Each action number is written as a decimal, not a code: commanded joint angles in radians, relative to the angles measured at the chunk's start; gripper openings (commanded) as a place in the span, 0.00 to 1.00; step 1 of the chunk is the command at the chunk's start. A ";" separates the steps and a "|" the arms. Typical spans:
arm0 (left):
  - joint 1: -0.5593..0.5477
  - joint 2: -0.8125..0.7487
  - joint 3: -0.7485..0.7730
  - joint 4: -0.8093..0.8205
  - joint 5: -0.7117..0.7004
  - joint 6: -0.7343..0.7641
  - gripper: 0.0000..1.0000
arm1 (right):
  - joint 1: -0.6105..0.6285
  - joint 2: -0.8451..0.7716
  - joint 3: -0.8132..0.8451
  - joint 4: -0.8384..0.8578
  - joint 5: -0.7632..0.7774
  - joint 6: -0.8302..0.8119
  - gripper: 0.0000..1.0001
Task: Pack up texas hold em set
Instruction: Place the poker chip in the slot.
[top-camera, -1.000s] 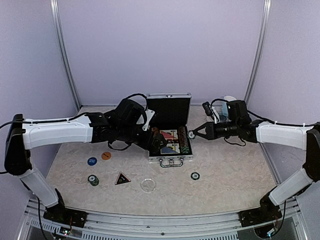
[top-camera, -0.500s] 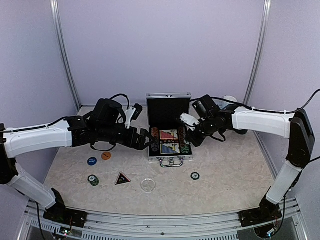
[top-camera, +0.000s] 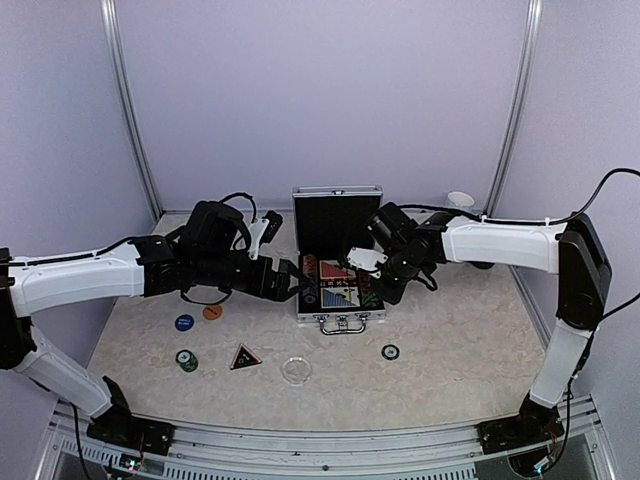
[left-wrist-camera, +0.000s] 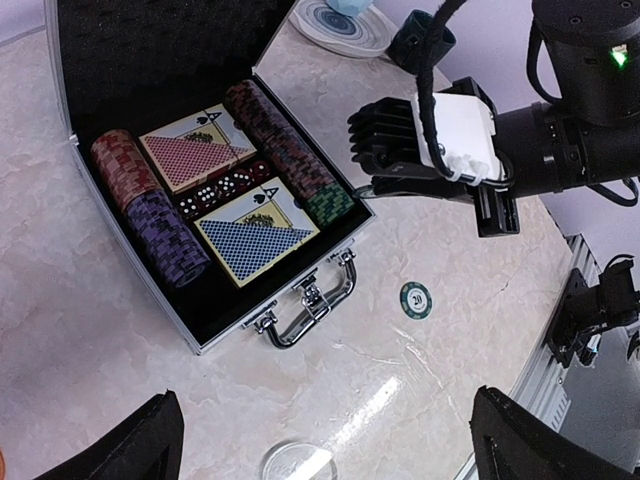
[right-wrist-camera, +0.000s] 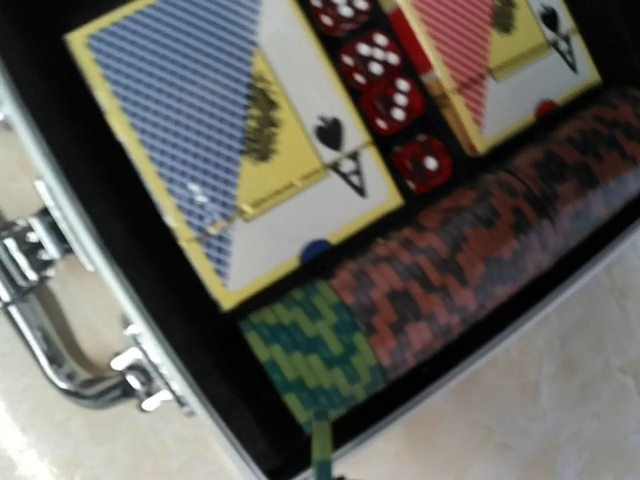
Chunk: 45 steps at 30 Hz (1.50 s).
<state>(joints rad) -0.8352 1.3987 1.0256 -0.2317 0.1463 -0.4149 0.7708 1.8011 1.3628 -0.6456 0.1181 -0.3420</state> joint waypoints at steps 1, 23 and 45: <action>0.005 -0.002 -0.011 0.026 0.007 -0.012 0.99 | 0.024 -0.002 -0.002 -0.006 0.012 -0.045 0.00; 0.005 0.016 0.003 0.031 0.004 -0.033 0.99 | 0.041 0.062 -0.042 0.047 0.049 -0.074 0.00; 0.004 0.043 0.014 0.041 0.013 -0.034 0.99 | 0.062 0.063 -0.010 0.088 0.089 -0.073 0.38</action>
<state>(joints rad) -0.8352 1.4395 1.0237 -0.2241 0.1505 -0.4450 0.8249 1.9091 1.3430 -0.5991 0.1574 -0.4320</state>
